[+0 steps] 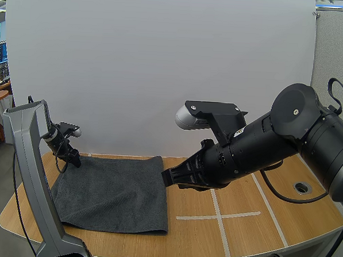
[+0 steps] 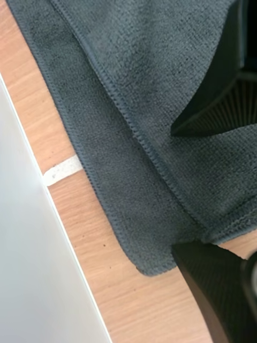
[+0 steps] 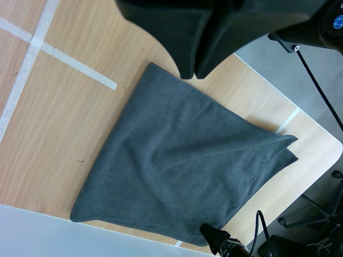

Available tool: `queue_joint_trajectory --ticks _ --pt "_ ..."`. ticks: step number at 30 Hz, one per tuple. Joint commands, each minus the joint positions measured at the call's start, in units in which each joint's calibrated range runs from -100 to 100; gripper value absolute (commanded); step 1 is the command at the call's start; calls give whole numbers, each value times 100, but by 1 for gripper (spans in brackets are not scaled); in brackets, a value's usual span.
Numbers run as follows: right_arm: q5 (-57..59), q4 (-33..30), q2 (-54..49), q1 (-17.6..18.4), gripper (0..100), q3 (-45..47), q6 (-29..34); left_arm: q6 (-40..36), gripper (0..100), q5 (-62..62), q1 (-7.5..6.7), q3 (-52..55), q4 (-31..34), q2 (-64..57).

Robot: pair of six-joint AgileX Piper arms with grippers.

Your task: Fold the towel

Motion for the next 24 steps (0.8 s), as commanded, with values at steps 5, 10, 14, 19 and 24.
queue_joint_trajectory --ticks 5,10,14,19,24 --pt "0 -71 -21 -22 0 -2 -53 16 67 285 -14 3 -88 -128" --pt "0 -71 -21 -22 0 -2 -53 16 42 472 -14 3 -77 -191" --pt "0 -71 -21 -22 0 -2 -53 16 30 531 -14 3 4 -191" --pt "0 -71 -21 -22 0 -2 -53 16 30 361 41 3 28 -294" --pt "0 -71 -21 -22 0 -2 -53 16 30 363 65 -45 41 -312"
